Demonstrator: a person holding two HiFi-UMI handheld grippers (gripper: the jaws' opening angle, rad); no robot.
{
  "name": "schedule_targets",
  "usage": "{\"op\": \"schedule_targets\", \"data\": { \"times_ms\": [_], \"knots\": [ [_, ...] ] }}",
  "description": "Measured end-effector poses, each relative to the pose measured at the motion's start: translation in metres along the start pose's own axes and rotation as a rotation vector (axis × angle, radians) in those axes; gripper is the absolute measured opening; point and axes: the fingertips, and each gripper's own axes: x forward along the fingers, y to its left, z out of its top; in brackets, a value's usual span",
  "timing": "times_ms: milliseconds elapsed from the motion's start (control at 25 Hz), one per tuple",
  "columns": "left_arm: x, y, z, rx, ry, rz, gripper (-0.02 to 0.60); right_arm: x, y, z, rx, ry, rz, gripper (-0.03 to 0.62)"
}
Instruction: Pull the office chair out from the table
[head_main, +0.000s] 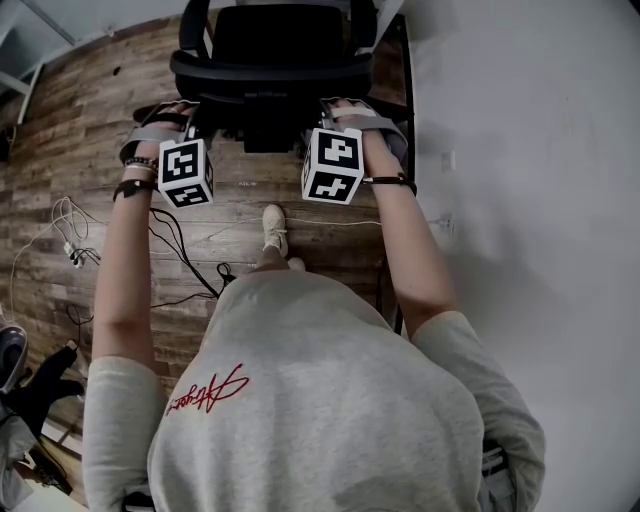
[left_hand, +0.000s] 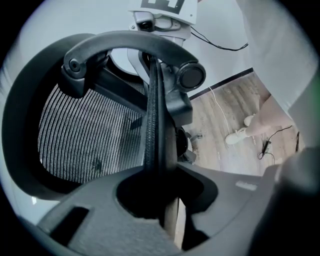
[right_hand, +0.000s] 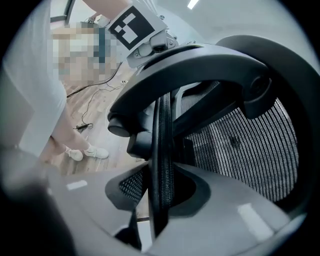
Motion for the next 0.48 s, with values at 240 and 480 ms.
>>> {"op": "schedule_targets", "data": {
  "times_ms": [240, 480],
  "knots": [
    [-0.006, -0.012, 0.003, -0.003, -0.002, -0.002, 0.075, -0.005, 0.012, 0.002, -0.006, -0.002, -0.002, 0.101],
    [-0.016, -0.021, 0.008, -0.004, 0.002, -0.002, 0.075, -0.013, 0.024, 0.002, -0.009, 0.0, 0.003, 0.1]
  ]
}}
